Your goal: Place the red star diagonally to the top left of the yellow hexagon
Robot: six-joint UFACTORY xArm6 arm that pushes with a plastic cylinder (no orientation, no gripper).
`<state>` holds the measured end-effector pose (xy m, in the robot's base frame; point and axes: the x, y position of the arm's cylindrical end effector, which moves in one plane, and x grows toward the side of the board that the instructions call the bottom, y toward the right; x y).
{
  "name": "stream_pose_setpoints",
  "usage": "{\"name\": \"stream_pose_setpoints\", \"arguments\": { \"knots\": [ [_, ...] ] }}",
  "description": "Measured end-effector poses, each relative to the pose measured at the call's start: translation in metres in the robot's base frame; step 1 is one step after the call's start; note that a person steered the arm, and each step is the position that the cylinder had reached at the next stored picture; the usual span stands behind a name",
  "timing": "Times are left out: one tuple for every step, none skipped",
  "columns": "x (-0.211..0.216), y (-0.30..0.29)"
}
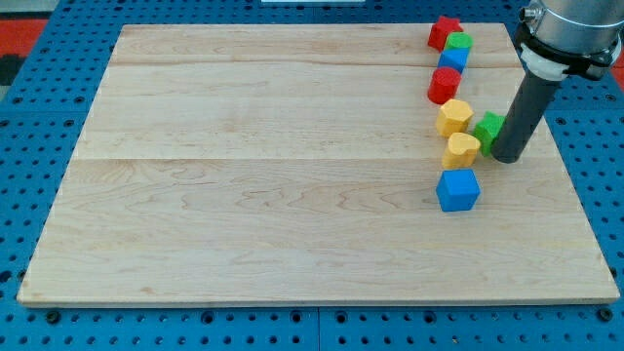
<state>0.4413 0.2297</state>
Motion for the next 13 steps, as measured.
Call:
{"name": "stream_pose_setpoints", "arguments": {
  "knots": [
    [-0.016,0.013],
    [-0.042,-0.044],
    [-0.051,-0.07],
    [-0.055,0.036],
    [-0.113,0.083],
    [-0.172,0.082],
    [-0.204,0.081],
    [-0.223,0.072],
    [-0.223,0.04],
    [-0.223,-0.011],
    [-0.228,-0.059],
    [-0.233,-0.073],
    [-0.245,-0.053]
  ]
}}
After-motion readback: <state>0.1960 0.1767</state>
